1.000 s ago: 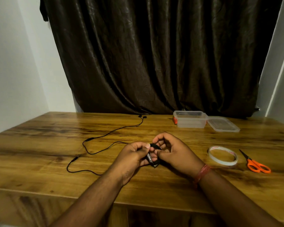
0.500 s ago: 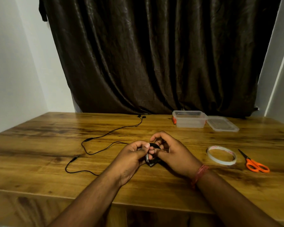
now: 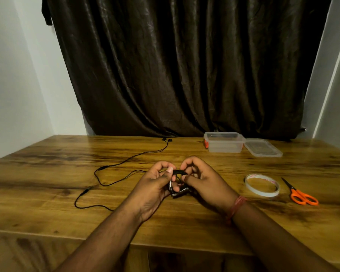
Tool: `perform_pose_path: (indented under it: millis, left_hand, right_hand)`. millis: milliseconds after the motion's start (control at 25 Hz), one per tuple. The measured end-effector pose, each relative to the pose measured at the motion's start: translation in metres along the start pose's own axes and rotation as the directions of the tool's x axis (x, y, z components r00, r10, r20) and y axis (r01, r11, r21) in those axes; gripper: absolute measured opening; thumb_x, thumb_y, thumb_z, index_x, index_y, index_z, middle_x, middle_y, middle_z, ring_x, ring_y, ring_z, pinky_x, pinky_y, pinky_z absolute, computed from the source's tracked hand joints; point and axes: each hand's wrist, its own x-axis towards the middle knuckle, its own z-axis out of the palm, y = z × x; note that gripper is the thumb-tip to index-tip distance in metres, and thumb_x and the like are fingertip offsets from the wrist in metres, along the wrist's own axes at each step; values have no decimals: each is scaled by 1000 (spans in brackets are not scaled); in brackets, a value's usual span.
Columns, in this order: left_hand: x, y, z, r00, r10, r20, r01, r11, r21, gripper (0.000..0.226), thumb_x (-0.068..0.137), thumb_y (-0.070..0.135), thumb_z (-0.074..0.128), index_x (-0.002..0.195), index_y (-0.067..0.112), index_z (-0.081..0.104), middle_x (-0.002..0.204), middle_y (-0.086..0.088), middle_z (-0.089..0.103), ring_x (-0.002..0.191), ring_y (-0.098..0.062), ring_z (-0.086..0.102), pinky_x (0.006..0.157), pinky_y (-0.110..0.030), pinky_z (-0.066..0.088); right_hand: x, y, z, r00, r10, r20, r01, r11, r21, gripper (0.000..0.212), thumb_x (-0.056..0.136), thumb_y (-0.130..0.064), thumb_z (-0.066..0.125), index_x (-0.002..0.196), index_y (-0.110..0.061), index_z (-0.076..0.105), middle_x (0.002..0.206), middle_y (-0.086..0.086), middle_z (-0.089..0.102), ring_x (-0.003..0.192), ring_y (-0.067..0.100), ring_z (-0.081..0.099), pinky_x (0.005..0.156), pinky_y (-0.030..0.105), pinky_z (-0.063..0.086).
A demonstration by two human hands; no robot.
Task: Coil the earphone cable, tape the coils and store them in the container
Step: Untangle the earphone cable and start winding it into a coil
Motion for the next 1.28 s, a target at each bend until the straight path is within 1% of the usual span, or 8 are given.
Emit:
perform_pose_path:
  millis: [160,280,400,600,800,960,1040,1280]
  left_hand:
    - [-2,1,2,999,32,15,-32,999,11,11,93,14,56,102,9,57,70,-3,59,56,-12,54,57,-22,49]
    - [-3,1,2,999,53,4,-53,998,21,9,97,9,53,105,5,56,69,-4,61,55,-12,55,57,-22,49]
    - [-3,0,2,998,62,-30,-62,998,18,8,98,6,52,103,4,57,71,-7,62,55,-12,55,56,-22,50]
    - [-1,0,-2,999,30,-31,-31,999,-38,8,96,8,54,102,5,59,72,-7,64,60,-15,59,56,-22,52]
    - [0,-1,-3,997,-18,80,24,997,-70,13,90,13,58,102,10,62,76,-5,60,61,-10,50,55,-18,48]
    - [-3,1,-5,982,-28,189,46,995,-92,16,89,4,58,102,10,65,85,-6,62,66,-10,52,75,-35,54]
    - [-4,1,-4,986,-33,162,45,996,-72,14,88,2,58,98,8,66,86,-6,64,67,-10,54,82,-44,54]
    - [-5,5,-3,995,-44,91,50,997,-62,17,89,2,57,104,9,61,86,-9,64,65,-12,57,54,-34,59]
  right_hand:
    - [0,-1,0,999,43,26,-46,994,100,16,93,2,49,105,-10,51,80,12,62,71,25,58,57,30,44]
    - [0,-2,0,997,63,54,-62,998,-18,14,96,-2,50,107,-11,49,88,30,57,67,24,50,58,36,39]
    - [-2,-4,2,996,52,77,-43,992,-122,12,94,-8,58,103,-14,53,79,11,58,58,6,49,53,22,39]
    - [-2,-5,0,997,48,53,-37,980,-195,21,94,-10,59,107,-24,51,85,16,60,65,16,55,58,32,45]
    - [1,-1,-1,999,17,34,-15,998,-69,24,96,-8,56,102,-31,53,81,6,52,66,19,51,56,31,42]
    - [2,2,-3,1000,21,3,-22,996,90,26,94,-6,54,95,-32,56,77,3,54,68,25,49,54,33,39]
    - [3,2,-3,1000,11,-6,-10,996,86,22,91,-11,56,93,-33,56,75,-2,55,66,23,49,53,32,40]
    - [2,2,-2,999,16,48,-17,999,28,15,93,-17,55,102,-26,63,92,14,57,80,26,52,67,41,41]
